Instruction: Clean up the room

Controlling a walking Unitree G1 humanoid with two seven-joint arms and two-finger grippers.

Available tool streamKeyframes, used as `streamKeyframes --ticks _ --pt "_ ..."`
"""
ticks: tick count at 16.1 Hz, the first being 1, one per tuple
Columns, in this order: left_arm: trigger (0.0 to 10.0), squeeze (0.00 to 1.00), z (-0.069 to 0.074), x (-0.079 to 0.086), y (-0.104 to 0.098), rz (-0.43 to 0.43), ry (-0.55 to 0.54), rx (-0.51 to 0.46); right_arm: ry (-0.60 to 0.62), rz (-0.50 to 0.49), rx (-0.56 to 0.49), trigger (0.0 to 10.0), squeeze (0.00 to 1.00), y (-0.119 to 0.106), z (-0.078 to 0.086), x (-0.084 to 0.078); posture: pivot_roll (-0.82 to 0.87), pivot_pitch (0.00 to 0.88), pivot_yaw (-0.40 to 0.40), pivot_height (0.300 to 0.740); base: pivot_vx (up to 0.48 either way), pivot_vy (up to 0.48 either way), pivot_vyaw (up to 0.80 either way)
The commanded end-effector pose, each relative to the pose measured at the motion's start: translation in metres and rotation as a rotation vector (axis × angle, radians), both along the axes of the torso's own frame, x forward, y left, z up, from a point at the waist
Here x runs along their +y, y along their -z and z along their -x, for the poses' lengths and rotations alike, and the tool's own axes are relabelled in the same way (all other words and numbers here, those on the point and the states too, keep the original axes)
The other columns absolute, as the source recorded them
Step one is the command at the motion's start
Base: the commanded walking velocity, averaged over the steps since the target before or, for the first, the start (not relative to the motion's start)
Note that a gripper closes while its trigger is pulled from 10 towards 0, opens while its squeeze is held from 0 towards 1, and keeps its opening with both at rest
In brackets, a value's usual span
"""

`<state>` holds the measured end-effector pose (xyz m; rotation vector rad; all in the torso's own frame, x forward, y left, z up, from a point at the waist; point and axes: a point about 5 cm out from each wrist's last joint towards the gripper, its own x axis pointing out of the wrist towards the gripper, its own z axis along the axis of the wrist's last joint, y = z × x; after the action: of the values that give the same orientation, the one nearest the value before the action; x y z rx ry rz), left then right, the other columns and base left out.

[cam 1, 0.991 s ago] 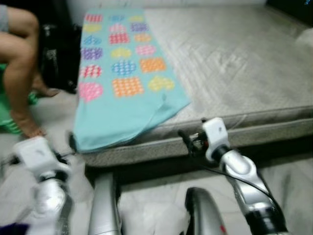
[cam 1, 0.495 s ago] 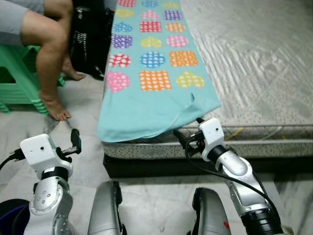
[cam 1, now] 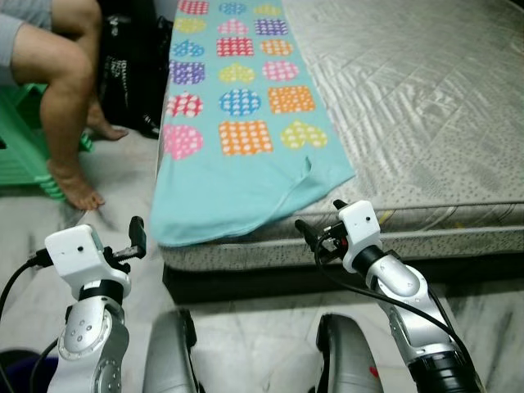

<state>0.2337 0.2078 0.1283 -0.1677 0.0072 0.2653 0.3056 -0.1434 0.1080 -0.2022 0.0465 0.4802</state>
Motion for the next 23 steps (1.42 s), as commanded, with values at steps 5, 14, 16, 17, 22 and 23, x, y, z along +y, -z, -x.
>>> streamKeyframes --ticks 5,14,16,17,22,23 --pt "10.0 0.0 0.0008 -0.0004 -0.0018 -0.006 0.014 -0.009 -0.009 -0.007 0.001 10.0 0.0 0.0012 0.0007 0.0014 -0.1 0.127 -0.01 0.517 0.318 0.0 0.0" --pt "10.0 0.0 -0.0003 -0.0004 -0.0003 0.001 -0.012 0.011 -0.024 0.014 -0.007 10.0 0.0 0.005 0.0037 0.0003 -0.1 0.134 -0.007 0.517 0.101 0.0 0.26" --pt "10.0 0.0 -0.0006 -0.0009 -0.0003 0.002 -0.011 0.011 -0.019 0.008 -0.005 10.0 0.0 0.005 0.0031 -0.0003 -0.1 0.134 -0.007 0.517 0.0 0.0 0.79" --pt "10.0 0.0 -0.0008 -0.0012 -0.0005 0.004 -0.007 0.01 0.0 -0.012 0.003 10.0 0.0 0.005 0.0014 -0.0018 -0.1 0.134 -0.007 0.517 0.0 0.0 0.0" --pt "10.0 0.0 -0.0015 -0.0028 -0.0027 0.004 0.018 -0.006 0.006 -0.017 0.002 10.0 0.0 0.0039 -0.0001 -0.0022 -0.1 0.137 -0.005 0.512 0.0 0.0 0.0" --pt "10.0 0.0 -0.0017 -0.0028 -0.0029 0.004 0.022 -0.008 0.007 -0.018 0.003 10.0 0.0 0.0042 0.0004 -0.002 -0.1 0.138 -0.003 0.497 0.0 0.0 0.0"
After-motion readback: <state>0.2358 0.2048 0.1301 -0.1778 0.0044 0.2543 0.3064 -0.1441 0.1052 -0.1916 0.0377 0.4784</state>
